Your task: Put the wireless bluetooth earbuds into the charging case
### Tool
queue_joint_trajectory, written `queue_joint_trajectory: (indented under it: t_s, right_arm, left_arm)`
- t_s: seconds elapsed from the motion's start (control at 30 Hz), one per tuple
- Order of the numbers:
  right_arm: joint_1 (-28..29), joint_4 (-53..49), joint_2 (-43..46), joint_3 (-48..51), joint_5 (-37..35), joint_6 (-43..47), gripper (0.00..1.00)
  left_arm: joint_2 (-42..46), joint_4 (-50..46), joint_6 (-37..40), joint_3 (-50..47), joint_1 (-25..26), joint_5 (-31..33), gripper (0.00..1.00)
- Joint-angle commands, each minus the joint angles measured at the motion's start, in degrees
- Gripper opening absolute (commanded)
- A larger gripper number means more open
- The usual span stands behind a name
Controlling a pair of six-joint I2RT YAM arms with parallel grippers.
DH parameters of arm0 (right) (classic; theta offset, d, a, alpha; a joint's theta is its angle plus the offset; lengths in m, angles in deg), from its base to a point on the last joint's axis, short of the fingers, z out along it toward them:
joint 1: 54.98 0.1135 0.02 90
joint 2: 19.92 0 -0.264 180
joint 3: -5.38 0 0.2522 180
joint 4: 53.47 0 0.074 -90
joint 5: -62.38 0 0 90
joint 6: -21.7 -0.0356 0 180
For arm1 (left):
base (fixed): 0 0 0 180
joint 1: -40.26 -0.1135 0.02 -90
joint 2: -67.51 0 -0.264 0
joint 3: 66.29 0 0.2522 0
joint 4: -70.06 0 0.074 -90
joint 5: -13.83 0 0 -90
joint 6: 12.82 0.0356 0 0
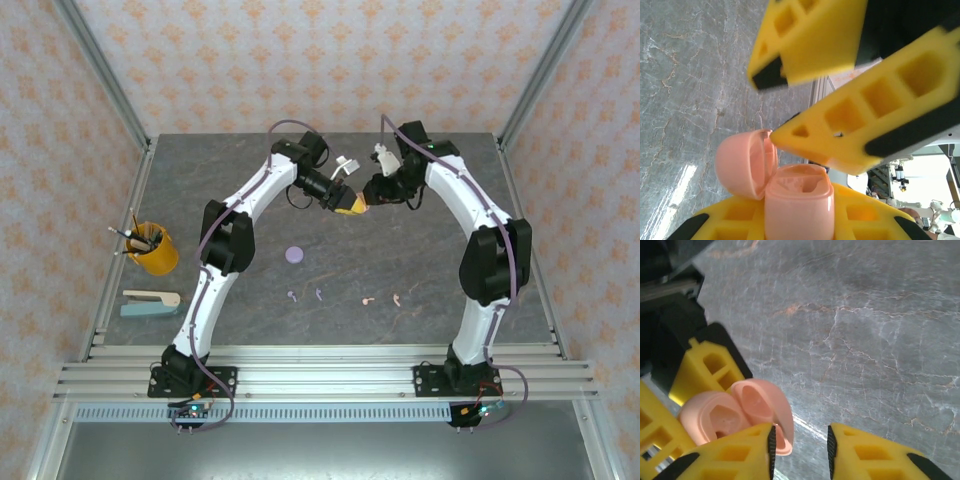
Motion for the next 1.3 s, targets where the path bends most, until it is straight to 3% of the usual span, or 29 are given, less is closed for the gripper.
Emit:
queue_joint_trajectory:
  t_s: [0.0, 0.27, 0.4, 0.57, 0.67, 0.83, 0.97, 1.27]
  right_arm:
    - [-2.26, 2.26, 6.42, 0.79, -1.94, -4.23, 0.44]
    - [-4.04, -1.02, 14.95, 4.38, -11.22, -16.04, 0.5]
    - [-3.95, 1.77, 20.98, 12.74, -10.96, -24.07, 0.5]
    - [-2.19, 1.36, 26.56, 21.64, -11.79, -28.93, 0.5]
    - [0.44, -0.7, 28.68, 25.54, -15.15, -31.1, 0.5]
    - [2.93, 0.16, 31.92, 33.1, -17.63, -35.53, 0.5]
    - [5.07, 2.84, 33.49, 38.23, -18.22, -38.53, 0.5]
    - [9.8, 3.63, 34.46, 43.23, -25.14, -41.62, 0.48]
  left_arm:
    - [1.7, 0.46, -0.36, 1.21, -0.02, 2.99, 0.0]
    - [10.07, 17.01, -11.66, -7.04, 0.26, 16.32, 0.0]
    - [14.36, 25.75, -16.98, -11.15, 0.77, 25.66, 0.0]
    - [16.35, 29.93, -20.8, -11.88, 2.08, 36.93, 0.0]
    - [15.88, 31.56, -22.75, -11.21, 2.79, 40.39, 0.0]
    - [17.54, 33.09, -17.77, -12.72, 5.17, 53.2, 0.0]
    - [22.87, 39.46, -13.93, -20.27, 7.67, 69.45, 0.0]
    - [32.93, 50.86, -24.08, -37.43, 7.82, 86.34, 0.0]
